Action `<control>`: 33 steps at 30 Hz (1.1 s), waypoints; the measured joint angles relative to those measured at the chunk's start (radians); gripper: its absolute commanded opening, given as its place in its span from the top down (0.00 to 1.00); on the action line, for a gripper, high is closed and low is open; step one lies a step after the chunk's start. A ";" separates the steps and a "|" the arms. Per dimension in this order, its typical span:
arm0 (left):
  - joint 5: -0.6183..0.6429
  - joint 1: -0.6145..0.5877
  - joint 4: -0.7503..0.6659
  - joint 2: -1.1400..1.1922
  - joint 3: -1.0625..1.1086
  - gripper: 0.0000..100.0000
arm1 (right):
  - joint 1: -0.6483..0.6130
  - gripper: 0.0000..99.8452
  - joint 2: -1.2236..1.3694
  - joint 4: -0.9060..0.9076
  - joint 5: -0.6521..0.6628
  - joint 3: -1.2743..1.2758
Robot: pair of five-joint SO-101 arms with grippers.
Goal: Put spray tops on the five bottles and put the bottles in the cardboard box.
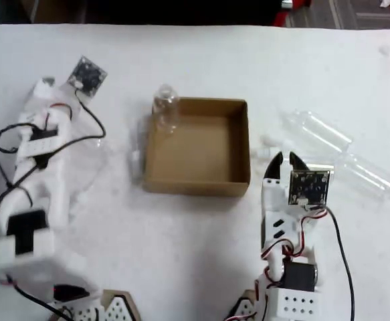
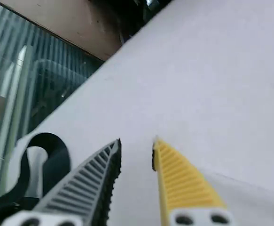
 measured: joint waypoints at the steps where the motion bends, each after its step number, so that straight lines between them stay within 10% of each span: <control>1: 0.002 -0.005 0.002 0.044 -0.020 0.89 | 0.000 0.94 0.000 0.000 0.000 0.000; 10: -0.020 -0.064 0.259 0.319 -0.336 0.89 | -0.003 0.94 0.000 0.000 0.000 0.000; 22: -0.417 -0.137 0.908 0.342 -0.566 0.89 | -0.003 0.94 0.000 0.000 0.000 0.000; 33: -0.364 -0.184 1.343 0.325 -0.945 0.89 | -0.003 0.94 0.000 0.000 0.000 0.000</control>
